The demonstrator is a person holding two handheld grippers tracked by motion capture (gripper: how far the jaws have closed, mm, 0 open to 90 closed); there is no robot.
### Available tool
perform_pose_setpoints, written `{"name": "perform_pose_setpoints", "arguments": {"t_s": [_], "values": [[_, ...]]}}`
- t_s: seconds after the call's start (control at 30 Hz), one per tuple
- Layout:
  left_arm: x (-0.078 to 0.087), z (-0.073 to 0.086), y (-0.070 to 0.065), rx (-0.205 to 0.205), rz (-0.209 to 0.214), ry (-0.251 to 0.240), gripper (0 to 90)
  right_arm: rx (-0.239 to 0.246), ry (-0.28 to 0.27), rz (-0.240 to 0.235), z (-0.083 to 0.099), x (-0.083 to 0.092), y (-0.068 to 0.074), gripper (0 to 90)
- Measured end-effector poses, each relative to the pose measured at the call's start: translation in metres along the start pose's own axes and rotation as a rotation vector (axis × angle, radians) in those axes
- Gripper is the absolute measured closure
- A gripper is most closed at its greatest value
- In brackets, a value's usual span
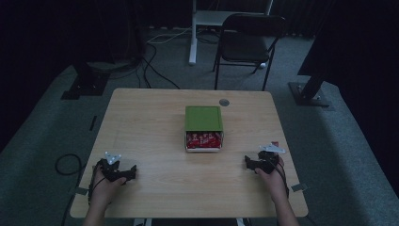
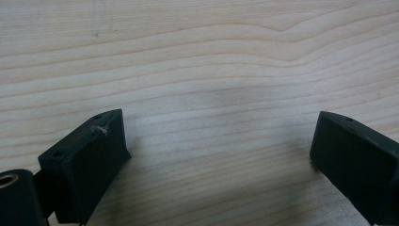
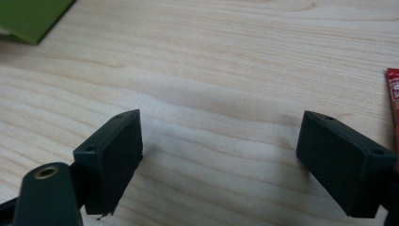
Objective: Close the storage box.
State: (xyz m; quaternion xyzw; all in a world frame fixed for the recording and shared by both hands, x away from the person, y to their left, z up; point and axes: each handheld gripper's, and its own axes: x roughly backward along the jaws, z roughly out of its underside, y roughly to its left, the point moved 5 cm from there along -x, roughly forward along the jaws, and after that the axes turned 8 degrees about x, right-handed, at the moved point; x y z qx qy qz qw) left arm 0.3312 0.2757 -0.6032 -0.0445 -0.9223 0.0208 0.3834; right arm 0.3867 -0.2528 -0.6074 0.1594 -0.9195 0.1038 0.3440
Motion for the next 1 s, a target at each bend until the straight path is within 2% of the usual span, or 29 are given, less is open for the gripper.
{"name": "perform_pose_setpoints", "arguments": {"t_s": [0.03,0.27,0.43,0.6,0.77,1.0], "values": [[0.0003,0.0003,0.0000,0.001,0.002,0.001,5.5,0.013,0.009,0.007,0.0002,-0.0004,0.0014,13.7],[0.0013,0.0015,0.0012,0.018,-0.008,-0.001,5.7,0.011,0.010,0.008,0.0002,-0.0005,0.0013,13.6],[0.0037,0.0042,0.0019,0.047,-0.031,-0.008,5.7,0.014,0.010,0.005,0.0002,-0.0006,0.0016,13.3],[0.0041,0.0045,0.0026,0.054,-0.040,-0.006,5.7,0.015,0.010,0.004,0.0002,-0.0007,0.0018,13.2],[0.0046,0.0042,0.0061,0.095,-0.072,-0.017,6.6,0.014,0.011,0.004,0.0002,-0.0007,0.0018,13.0],[0.0045,0.0043,0.0058,0.095,-0.073,-0.016,6.5,0.011,0.012,0.007,0.0002,-0.0009,0.0017,12.5]]}}
